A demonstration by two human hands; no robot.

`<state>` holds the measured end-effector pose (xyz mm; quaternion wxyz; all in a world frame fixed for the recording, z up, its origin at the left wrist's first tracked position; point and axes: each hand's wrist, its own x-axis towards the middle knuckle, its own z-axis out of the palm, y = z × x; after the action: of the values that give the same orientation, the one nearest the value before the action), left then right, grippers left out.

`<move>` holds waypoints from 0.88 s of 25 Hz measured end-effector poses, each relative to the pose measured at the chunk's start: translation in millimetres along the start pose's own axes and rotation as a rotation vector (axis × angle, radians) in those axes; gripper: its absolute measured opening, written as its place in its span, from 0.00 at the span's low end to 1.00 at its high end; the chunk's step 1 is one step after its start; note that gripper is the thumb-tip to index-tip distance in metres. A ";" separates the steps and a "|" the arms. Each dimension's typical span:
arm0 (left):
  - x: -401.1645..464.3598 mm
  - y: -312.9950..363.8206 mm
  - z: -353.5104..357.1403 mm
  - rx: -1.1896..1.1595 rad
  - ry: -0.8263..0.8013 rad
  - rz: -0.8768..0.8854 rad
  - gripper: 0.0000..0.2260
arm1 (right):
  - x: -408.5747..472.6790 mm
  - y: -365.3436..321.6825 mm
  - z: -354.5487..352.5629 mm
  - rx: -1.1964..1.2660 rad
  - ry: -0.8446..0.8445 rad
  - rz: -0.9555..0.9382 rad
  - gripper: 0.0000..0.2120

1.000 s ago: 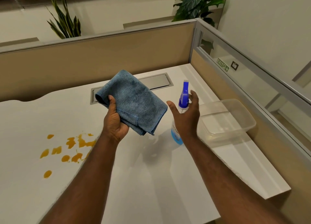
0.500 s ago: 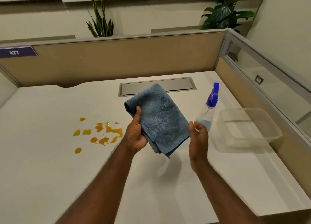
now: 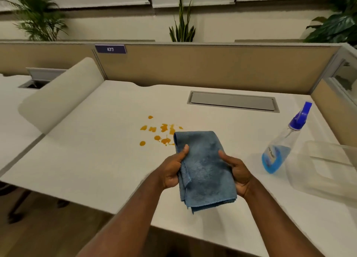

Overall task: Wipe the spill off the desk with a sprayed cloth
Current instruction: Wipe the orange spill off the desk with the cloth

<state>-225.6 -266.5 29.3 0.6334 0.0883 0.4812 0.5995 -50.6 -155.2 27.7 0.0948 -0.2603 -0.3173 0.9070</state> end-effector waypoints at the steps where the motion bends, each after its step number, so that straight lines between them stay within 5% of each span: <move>1: -1.5 0.3 -5.8 0.023 -0.001 -0.014 0.27 | 5.2 4.1 5.5 -0.048 0.022 0.027 0.26; 6: 0.5 22.2 -45.7 0.391 0.174 0.055 0.26 | 36.0 5.1 27.2 -0.022 0.206 -0.129 0.20; 11: 7.8 53.5 -165.7 0.801 0.520 0.452 0.16 | 86.1 -11.0 36.7 -0.502 0.868 -0.457 0.13; 13: 16.6 74.1 -216.7 1.015 0.556 0.538 0.23 | 119.6 -6.6 40.2 -0.783 1.114 -0.494 0.15; 17: 41.6 112.0 -294.9 1.586 0.569 0.431 0.37 | 197.3 13.0 47.5 -0.954 1.106 -0.495 0.18; 22: 62.9 119.8 -342.4 1.831 0.437 0.257 0.36 | 256.6 36.6 51.2 -1.301 1.241 -0.362 0.27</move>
<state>-562.8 -340.8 -98.4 0.1433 0.4888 0.8586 0.0577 -295.3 -124.2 -67.0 0.2234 -0.6491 -0.6936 0.2184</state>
